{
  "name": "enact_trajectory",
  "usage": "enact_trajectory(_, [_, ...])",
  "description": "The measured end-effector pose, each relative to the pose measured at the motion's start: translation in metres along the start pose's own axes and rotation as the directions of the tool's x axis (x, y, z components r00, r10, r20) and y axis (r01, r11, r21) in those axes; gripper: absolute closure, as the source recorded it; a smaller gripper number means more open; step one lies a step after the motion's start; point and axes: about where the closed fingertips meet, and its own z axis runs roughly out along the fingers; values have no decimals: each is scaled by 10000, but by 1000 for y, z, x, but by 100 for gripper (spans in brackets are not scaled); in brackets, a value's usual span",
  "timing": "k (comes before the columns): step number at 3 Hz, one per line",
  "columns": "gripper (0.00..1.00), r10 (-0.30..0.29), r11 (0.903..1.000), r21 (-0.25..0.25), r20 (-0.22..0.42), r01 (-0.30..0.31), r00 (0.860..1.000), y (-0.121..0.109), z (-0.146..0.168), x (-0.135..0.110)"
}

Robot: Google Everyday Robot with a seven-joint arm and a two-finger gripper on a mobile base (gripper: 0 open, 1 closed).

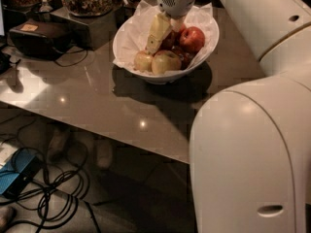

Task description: Pick apple from white bowl

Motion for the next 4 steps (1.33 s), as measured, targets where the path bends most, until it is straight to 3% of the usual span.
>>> enact_trajectory(1, [40, -7, 9974, -724, -210, -8, 9998, 12, 20, 5])
enact_trajectory(2, [63, -27, 9948, -1020, -269, 0, 9996, 17, 28, 6])
enact_trajectory(3, [86, -26, 9948, -1019, -268, -2, 9996, 17, 28, 6])
enact_trajectory(4, [100, -26, 9948, -1019, -268, -2, 9996, 17, 28, 6])
